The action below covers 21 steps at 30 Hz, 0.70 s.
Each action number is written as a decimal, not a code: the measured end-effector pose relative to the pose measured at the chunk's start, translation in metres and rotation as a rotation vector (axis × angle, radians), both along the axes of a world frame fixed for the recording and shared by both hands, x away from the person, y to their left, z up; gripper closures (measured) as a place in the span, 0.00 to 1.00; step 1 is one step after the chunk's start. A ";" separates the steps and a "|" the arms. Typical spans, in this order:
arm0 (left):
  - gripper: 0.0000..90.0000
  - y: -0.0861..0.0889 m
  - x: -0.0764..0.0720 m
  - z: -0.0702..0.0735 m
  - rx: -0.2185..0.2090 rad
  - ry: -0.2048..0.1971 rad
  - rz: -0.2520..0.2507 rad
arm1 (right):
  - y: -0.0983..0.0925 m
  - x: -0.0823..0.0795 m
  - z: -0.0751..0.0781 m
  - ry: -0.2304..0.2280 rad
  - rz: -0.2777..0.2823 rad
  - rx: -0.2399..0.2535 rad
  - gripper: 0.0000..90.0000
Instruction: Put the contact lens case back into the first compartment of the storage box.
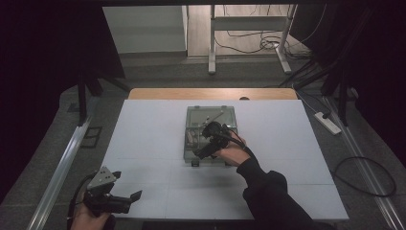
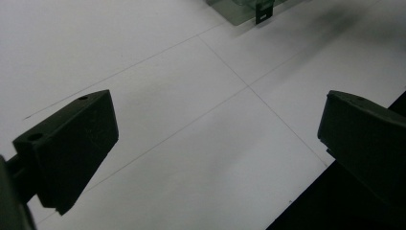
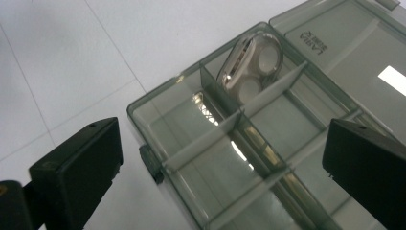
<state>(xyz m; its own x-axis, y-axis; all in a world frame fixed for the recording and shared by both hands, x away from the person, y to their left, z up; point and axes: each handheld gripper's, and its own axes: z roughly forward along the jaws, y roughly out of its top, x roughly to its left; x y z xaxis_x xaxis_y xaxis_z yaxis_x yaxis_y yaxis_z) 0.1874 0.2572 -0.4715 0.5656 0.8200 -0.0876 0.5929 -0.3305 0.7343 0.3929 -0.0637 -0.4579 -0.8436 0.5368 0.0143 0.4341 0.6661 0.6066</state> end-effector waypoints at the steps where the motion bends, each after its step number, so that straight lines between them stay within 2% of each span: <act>1: 0.00 0.000 0.000 0.000 0.000 0.000 0.001 | -0.002 -0.001 0.000 -0.002 0.001 0.002 0.00; 5: 0.00 0.000 0.000 0.000 -0.002 0.001 0.004 | -0.008 -0.004 0.001 0.014 0.006 0.014 0.00; 13: 0.00 0.000 0.000 0.000 0.000 0.000 0.004 | -0.015 -0.011 0.004 -0.001 0.010 0.028 0.00; 21: 0.00 0.000 -0.001 0.000 0.000 0.001 0.004 | -0.023 -0.018 0.002 -0.002 0.012 0.017 0.00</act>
<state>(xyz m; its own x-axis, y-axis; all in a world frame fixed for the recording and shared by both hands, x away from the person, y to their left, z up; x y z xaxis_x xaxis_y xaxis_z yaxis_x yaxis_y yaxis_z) 0.1867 0.2574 -0.4713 0.5624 0.8222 -0.0875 0.5945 -0.3286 0.7339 0.3745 -0.0868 -0.4556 -0.8500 0.5263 0.0221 0.4252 0.6607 0.6186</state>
